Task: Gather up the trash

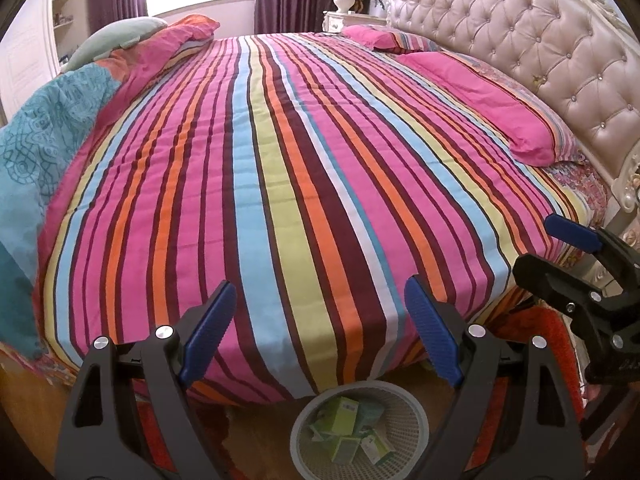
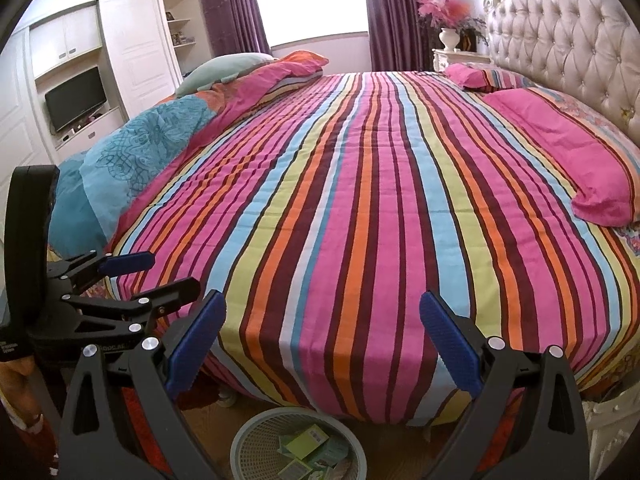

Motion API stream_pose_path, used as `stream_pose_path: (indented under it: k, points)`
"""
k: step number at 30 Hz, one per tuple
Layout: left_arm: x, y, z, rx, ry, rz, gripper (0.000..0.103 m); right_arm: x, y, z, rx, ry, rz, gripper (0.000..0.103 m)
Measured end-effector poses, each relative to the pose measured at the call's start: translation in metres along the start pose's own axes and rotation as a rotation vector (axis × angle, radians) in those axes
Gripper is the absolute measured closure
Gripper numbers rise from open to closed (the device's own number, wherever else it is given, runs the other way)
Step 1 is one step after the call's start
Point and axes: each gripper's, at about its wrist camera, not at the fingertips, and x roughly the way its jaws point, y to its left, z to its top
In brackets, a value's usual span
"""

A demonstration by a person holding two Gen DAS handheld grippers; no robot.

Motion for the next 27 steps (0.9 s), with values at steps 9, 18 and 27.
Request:
stream_pose_path:
  k: [9,18,27]
  points:
    - [-0.002,-0.004,0.002,0.016,-0.014,0.015,0.020,-0.001,-0.001,-0.001,0.003,0.003,-0.002,0.010]
    - [-0.003,-0.011,0.003,0.050,-0.019,0.044,0.020,0.000,-0.001,-0.001,0.001,0.004,-0.001,0.010]
    - [0.001,-0.015,0.002,0.050,-0.023,0.125,0.019,0.002,0.000,-0.002,-0.003,0.012,0.000,0.010]
